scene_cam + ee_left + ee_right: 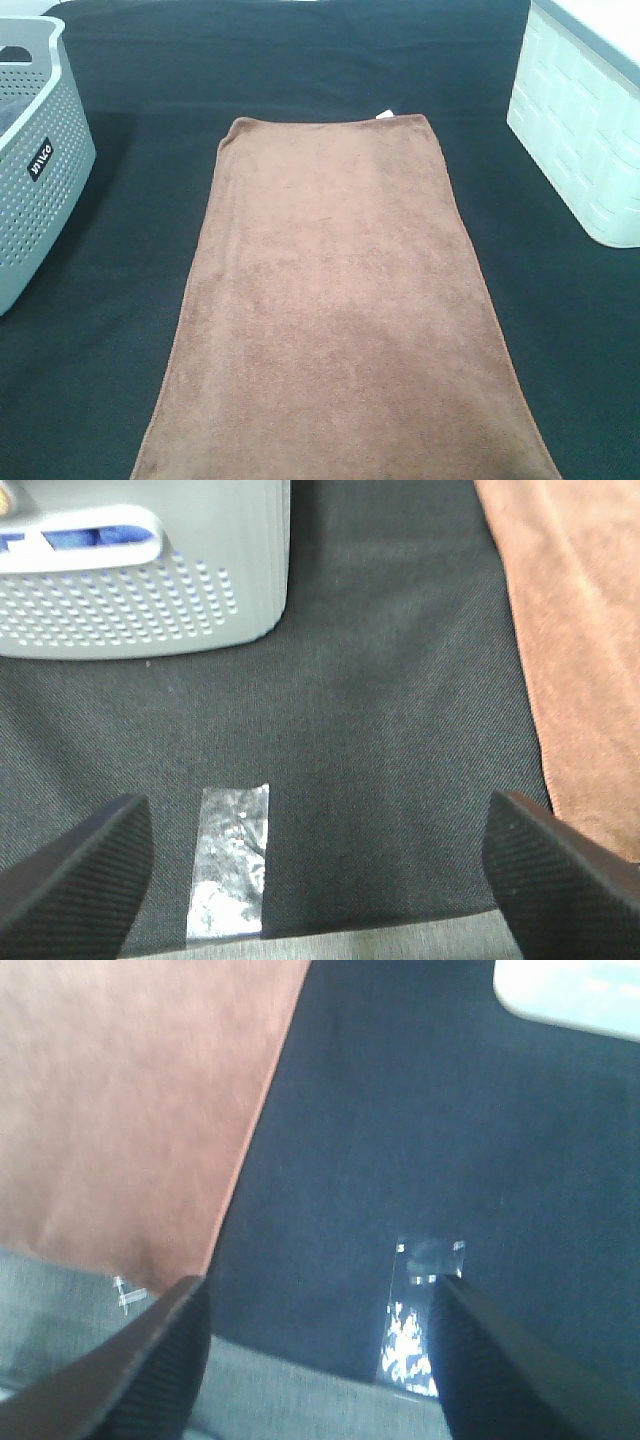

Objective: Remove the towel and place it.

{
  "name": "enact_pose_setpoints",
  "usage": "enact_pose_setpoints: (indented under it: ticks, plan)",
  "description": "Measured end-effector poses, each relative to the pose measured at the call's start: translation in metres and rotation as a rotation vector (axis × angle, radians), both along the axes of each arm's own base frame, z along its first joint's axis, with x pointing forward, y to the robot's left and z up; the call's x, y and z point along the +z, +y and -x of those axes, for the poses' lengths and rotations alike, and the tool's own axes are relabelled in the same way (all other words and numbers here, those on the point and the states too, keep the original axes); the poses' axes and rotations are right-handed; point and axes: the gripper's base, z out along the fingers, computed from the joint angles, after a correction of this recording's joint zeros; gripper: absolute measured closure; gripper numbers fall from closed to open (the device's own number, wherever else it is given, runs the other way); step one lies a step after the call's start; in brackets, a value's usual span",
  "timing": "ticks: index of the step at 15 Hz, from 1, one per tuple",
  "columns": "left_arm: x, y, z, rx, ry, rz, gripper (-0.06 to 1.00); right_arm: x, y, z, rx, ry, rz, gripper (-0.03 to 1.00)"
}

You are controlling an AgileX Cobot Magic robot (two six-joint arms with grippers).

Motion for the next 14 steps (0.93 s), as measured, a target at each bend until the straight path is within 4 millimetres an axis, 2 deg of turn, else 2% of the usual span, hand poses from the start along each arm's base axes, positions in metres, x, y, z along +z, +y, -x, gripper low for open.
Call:
enact_pose_setpoints:
  ticks: [1, 8, 12, 14]
  plan:
    - [0.0, 0.0, 0.0, 0.0, 0.0, 0.0, 0.11, 0.0, 0.0, 0.0, 0.0, 0.0, 0.0, 0.38]
    - [0.001, 0.007, 0.053, -0.04, -0.302, -0.019, 0.11, 0.002, -0.004, 0.027, -0.006, -0.217, -0.04, 0.38]
    - [0.001, 0.007, 0.056, -0.042, -0.316, -0.02, 0.11, 0.001, -0.006, 0.042, -0.006, -0.325, -0.057, 0.38]
    - [0.001, 0.007, 0.056, -0.042, -0.316, -0.021, 0.11, 0.001, -0.006, 0.043, -0.006, -0.33, -0.058, 0.38]
